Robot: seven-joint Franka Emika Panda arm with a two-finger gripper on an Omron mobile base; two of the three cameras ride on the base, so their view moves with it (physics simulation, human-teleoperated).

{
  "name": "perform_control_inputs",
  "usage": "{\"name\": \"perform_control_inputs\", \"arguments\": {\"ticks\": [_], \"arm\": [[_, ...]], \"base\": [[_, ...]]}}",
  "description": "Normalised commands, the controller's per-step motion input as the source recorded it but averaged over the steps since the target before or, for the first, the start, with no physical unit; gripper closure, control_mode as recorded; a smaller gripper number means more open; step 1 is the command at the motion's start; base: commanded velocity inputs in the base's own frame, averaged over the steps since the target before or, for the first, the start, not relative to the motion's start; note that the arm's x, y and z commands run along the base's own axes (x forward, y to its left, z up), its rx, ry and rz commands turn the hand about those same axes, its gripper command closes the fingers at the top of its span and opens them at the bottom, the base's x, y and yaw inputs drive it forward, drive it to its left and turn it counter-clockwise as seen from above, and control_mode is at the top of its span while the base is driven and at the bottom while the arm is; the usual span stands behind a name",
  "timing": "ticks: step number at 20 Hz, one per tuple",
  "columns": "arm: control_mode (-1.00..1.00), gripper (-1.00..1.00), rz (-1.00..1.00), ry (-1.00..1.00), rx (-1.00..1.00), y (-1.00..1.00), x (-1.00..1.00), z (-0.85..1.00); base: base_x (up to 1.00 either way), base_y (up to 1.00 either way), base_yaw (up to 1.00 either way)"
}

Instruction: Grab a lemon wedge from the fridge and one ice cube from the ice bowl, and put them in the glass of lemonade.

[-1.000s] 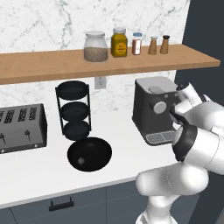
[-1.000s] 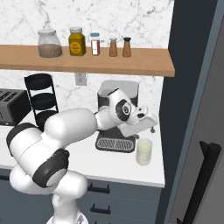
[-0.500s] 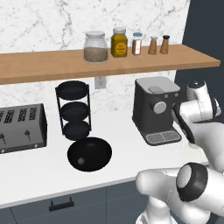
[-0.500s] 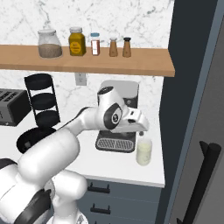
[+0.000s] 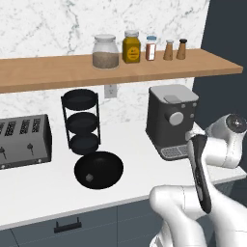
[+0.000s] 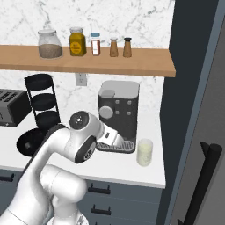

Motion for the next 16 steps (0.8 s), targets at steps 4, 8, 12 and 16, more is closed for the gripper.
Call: {"name": "perform_control_inputs", "arguments": {"ticks": [4,8,12,16], "arm": [[-1.00,-1.00,0.00,-0.47,0.24,0.94,-0.52,0.60],[-1.00,-1.00,0.00,-0.19,0.08,0.35,-0.65,0.78],[-1.00,-1.00,0.00,0.07,-0.02,0.38,-0.56,0.43],[-1.00,-1.00,0.00,0.36,-0.16,0.62,-0.08,-0.51]], "base": [[0.00,0.00,0.00],[0.00,0.00,0.00],[0.00,0.00,0.00],[0.00,0.00,0.00]]}}
